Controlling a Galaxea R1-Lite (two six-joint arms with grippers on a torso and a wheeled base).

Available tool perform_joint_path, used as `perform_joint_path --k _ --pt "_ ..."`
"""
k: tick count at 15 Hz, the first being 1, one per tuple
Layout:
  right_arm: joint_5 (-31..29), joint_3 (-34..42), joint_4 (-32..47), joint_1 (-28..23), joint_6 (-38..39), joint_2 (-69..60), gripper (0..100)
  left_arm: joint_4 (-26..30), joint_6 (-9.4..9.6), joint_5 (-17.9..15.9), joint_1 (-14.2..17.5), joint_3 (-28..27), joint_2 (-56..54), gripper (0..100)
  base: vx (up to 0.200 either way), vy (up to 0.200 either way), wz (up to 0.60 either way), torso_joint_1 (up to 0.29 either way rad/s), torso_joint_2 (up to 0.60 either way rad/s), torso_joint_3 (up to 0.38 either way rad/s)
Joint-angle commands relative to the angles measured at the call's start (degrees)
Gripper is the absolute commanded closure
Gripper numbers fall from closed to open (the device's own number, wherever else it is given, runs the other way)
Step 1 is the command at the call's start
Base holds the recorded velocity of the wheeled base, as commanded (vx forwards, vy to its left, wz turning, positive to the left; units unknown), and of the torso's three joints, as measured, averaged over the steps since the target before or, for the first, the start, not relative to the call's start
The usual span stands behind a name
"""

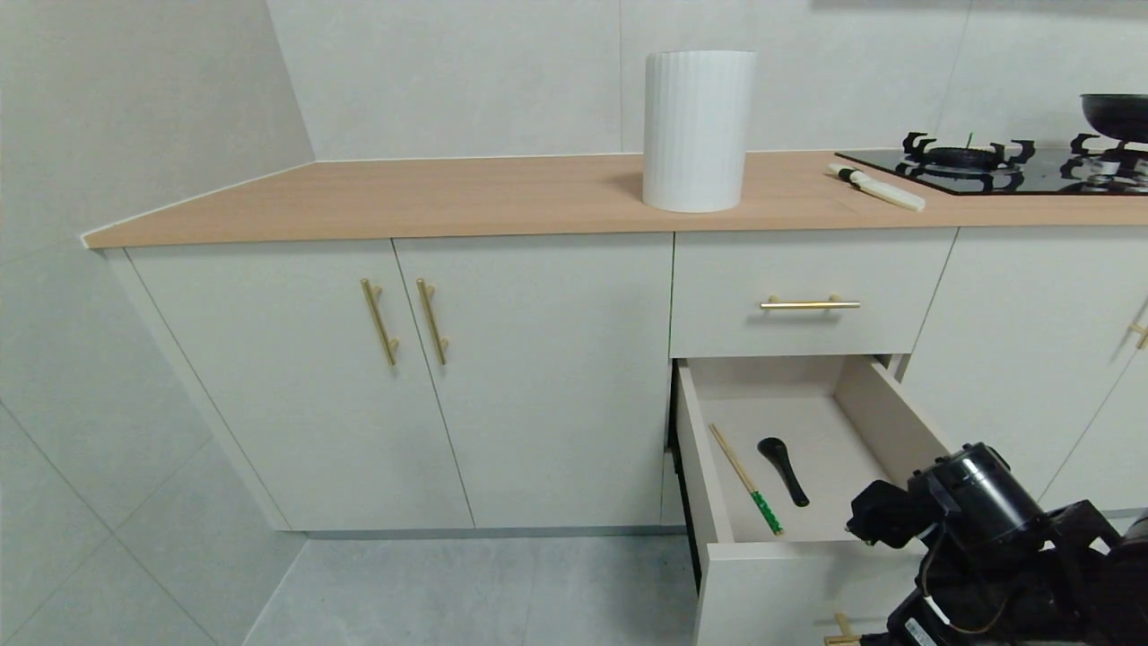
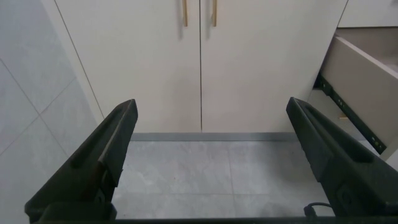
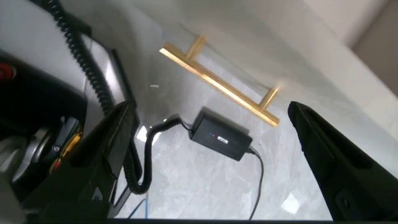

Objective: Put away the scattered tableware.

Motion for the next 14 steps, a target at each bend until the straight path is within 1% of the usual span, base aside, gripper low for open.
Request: perform_joint_path --k 1,3,8,14 --pt "-0.94 -1.78 -0.02 -0.98 2.10 2.45 0 -0.01 -0.01 -0.04 0.01 0.00 0.09 0 0.000 0.000 0.00 0.000 0.00 0.000" --pt "-2.70 -3.63 -0.02 -1.42 5.61 4.47 0 -0.01 -0.01 0.04 0.01 0.00 0.09 0 0.000 0.000 0.00 0.000 0.00 0.000" --pt "-4.90 -8.46 -0.02 -2.91 12.38 7.90 0 -0.01 -0.01 0.04 0.01 0.00 0.09 0 0.000 0.000 0.00 0.000 0.00 0.000" --pt "-4.90 -14.26 -1.07 -4.85 21.17 11.33 0 -0.01 -0.01 0.04 0.01 0.00 0.09 0 0.000 0.000 0.00 0.000 0.00 0.000"
